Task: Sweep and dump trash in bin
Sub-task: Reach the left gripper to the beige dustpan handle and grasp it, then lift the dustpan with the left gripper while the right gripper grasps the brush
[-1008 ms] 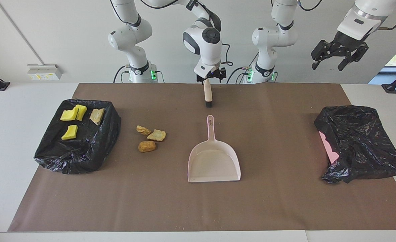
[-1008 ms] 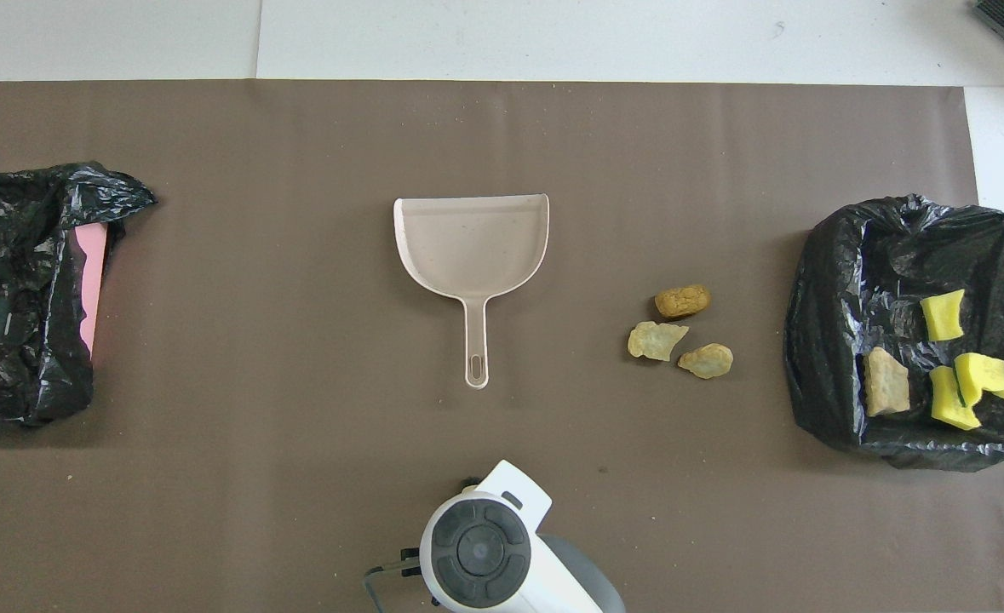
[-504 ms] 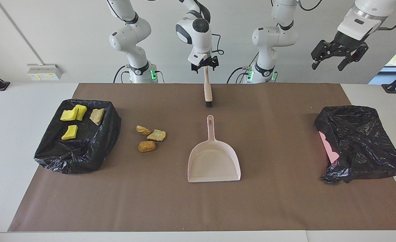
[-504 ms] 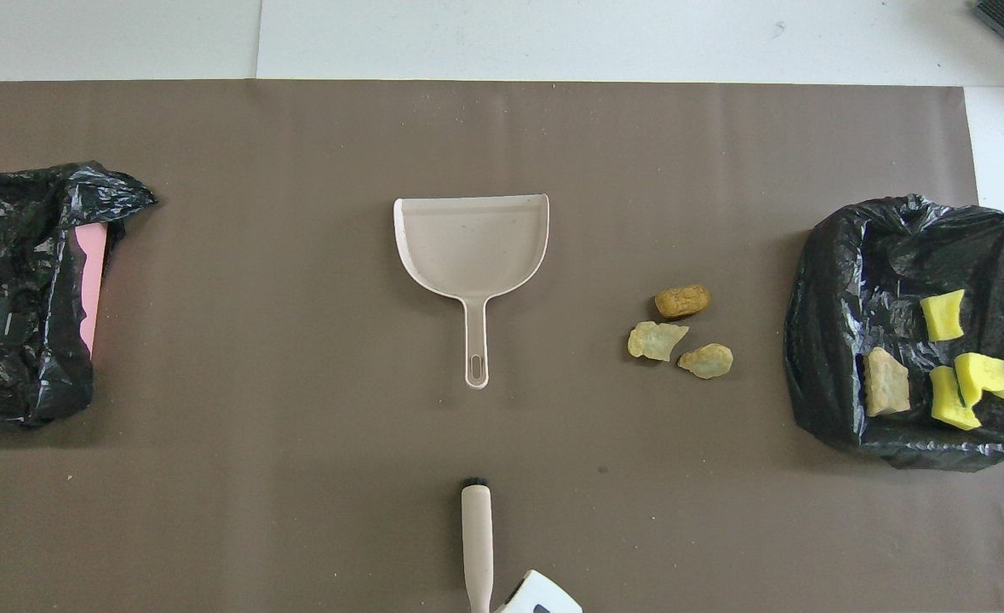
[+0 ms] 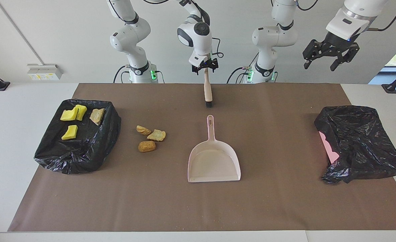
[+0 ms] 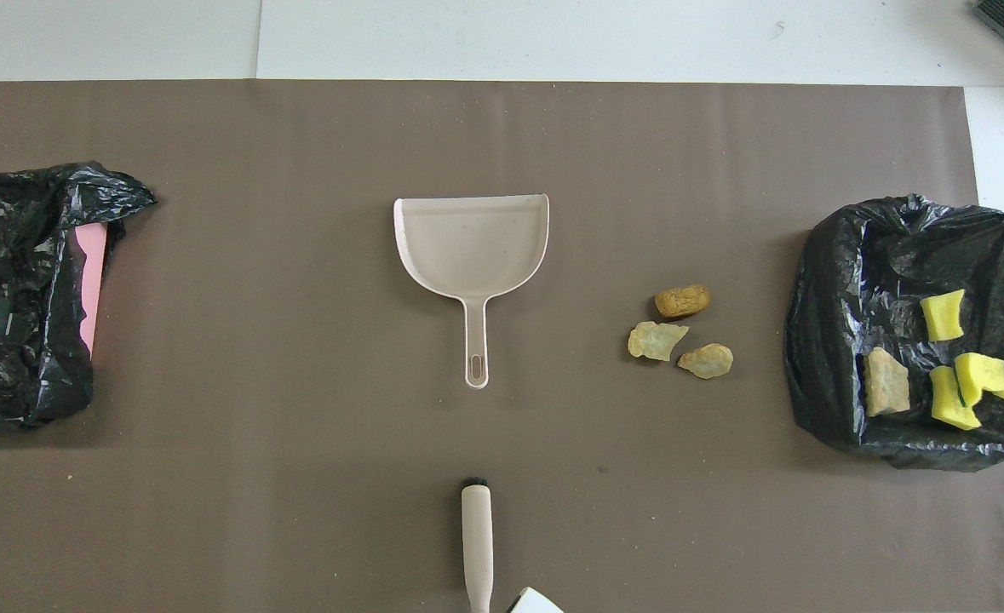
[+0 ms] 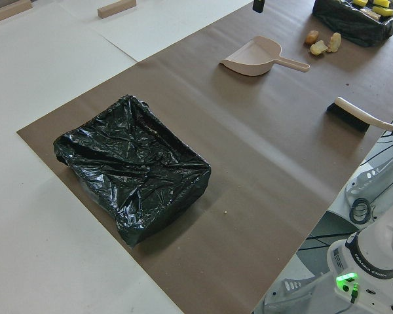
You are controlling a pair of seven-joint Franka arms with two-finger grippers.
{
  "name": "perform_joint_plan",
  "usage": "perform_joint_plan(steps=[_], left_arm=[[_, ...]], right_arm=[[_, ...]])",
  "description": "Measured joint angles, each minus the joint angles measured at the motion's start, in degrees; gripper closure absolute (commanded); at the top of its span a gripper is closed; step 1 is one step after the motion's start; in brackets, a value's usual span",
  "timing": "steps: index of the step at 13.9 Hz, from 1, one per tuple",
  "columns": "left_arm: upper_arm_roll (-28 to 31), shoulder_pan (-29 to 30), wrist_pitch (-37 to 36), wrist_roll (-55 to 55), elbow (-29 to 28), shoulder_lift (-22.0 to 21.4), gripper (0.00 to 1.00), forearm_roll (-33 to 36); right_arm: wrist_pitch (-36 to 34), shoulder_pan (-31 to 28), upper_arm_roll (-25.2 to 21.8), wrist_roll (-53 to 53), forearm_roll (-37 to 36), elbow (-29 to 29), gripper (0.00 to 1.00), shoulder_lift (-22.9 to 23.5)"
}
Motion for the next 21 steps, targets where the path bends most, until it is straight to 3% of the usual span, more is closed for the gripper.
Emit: perform_joint_plan(steps=[3,4,10,13,17,21], left_arm=[[-1.85,-8.70,6.79,-10.12,-4.74,-0.25,0.00,0.06],[-1.95,-11.06,9.41,-12.80,-6.81,-0.16,0.00,0.06],[-2.01,-21.07,28.35,-25.59,-19.90,2.57,0.00,0.06],[-1.98,-24.24,33.08,-29.43,-21.00,6.19,0.00,0.07],[-1.97,-29.19,41.04,-36.56,-21.48,14.23,0.00,2.62],[-1.44,-29.14,46.84,-36.68,-22.09,18.76,0.00,3.03]], right_arm=[[0.00,0.06,0.00,0.00,0.00,0.00,0.93,0.04],[0.00,0.08,0.00,0.00,0.00,0.00,1.00,0.14],[-4.86,-0.93,-0.26,-2.29,-2.07,1.62,1.00,0.77],[-11.54,-4.38,-0.45,-4.25,-4.43,3.50,1.00,-1.05],[-20.89,-10.77,-0.66,-4.59,-8.92,4.04,1.00,-7.53],[-26.46,-22.44,-0.85,-10.74,-14.93,4.02,1.00,-10.27]])
